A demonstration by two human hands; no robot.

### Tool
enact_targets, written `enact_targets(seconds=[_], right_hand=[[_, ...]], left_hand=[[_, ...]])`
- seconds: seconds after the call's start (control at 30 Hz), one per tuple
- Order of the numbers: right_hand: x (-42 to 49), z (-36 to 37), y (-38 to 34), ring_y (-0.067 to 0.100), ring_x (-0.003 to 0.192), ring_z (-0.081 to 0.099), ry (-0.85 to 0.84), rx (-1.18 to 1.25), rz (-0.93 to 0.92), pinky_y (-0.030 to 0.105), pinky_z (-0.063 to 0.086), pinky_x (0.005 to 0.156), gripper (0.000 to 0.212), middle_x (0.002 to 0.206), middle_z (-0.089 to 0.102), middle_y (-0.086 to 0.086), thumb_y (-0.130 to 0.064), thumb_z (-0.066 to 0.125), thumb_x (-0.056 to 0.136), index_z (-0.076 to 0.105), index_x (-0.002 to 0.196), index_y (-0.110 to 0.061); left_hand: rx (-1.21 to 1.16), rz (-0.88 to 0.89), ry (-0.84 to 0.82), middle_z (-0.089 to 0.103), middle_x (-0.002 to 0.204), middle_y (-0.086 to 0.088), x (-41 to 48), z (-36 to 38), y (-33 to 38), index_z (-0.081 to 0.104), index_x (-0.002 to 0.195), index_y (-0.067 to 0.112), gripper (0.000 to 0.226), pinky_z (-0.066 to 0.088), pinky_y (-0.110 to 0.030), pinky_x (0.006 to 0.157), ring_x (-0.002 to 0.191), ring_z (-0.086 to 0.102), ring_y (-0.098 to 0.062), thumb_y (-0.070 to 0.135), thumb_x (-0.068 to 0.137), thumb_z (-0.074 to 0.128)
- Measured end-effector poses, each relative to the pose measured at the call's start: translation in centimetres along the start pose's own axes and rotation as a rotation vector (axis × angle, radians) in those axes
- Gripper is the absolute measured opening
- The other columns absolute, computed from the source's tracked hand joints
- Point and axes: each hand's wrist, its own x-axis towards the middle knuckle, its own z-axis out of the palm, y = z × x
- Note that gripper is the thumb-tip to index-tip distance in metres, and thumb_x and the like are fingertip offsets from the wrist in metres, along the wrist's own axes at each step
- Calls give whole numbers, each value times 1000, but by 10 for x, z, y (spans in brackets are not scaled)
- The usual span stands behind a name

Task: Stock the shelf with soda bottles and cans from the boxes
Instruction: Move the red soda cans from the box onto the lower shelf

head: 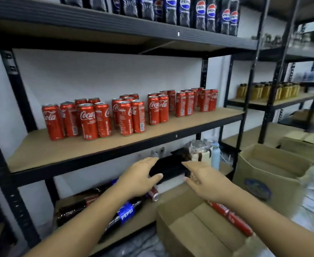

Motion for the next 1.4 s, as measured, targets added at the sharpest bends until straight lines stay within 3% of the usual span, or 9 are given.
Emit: enact_targets(seconds=[0.13, 0.3, 0.5, 0.67, 0.77, 0.93, 1.17, 1.27, 1.4], right_hand=[[-46, 24, 28, 13, 147, 31, -34, 12, 102, 26, 28, 117, 61, 160, 37, -2, -47, 45, 104, 32, 158, -21], [-90, 44, 54, 19, 146, 35, -49, 5, 208, 27, 26, 117, 62, 157, 42, 3, -47, 47, 103, 36, 156, -17], [-139, 69, 90, 14, 143, 37, -99, 81, 292, 33, 32, 119, 77, 159, 40, -6, -67, 35, 92, 30, 158, -26], [-182, 69, 93, 20, 129, 50, -100, 87, 369, 27, 39, 104, 59, 143, 54, 0, -51, 47, 99, 40, 151, -25], [-192, 69, 100, 21, 130, 49, -112, 89, 406, 26, 37, 101, 55, 145, 52, 3, -43, 51, 101, 41, 151, -21], [-173, 75, 137, 25, 127, 53, -165, 102, 478, 30, 41, 99, 54, 143, 54, 6, -43, 51, 101, 42, 149, -20], [-80, 123, 242, 26, 126, 54, -273, 207, 610, 36, 44, 107, 57, 143, 55, 7, -46, 51, 97, 43, 147, -19], [-42, 161, 294, 25, 129, 53, -347, 237, 667, 35, 42, 110, 58, 145, 53, 8, -43, 51, 101, 40, 151, -16], [-9, 210, 356, 21, 121, 60, -352, 345, 789, 34, 46, 108, 49, 136, 62, 4, -46, 54, 100, 53, 142, -19]], left_hand=[[-7, 81, -140, 31, 164, 6, -4, 43, 33, 32, 159, 24, 70, 33, -33, 118, 143, 41, -15, 51, 99, 55], [22, 163, -271, 35, 162, 4, -7, 86, 70, 34, 157, 24, 68, 32, -34, 118, 147, 35, -16, 54, 99, 54], [27, 193, -353, 33, 164, -1, -17, 125, 96, 33, 158, 22, 71, 26, -32, 121, 150, 30, -17, 53, 99, 55], [14, 203, -369, 33, 164, -2, -30, 139, 123, 32, 159, 20, 70, 27, -30, 119, 150, 31, -19, 50, 100, 54], [-6, 205, -371, 32, 164, -3, -29, 148, 135, 31, 159, 18, 69, 25, -31, 120, 150, 30, -20, 48, 101, 54], [-62, 181, -425, 37, 161, -4, 5, 184, 139, 33, 158, 18, 70, 28, -34, 121, 148, 33, -22, 46, 99, 58], [-140, 144, -529, 41, 157, -8, 120, 284, 129, 38, 155, 15, 61, 27, -21, 110, 144, 37, -22, 33, 101, 60], [-121, 80, -574, 45, 154, -13, 174, 341, 117, 46, 150, 12, 58, 27, -24, 112, 144, 37, -26, 34, 99, 62], [-44, 43, -606, 44, 154, -8, 233, 426, 100, 44, 151, 16, 62, 32, -37, 116, 139, 40, -29, 41, 97, 60]])
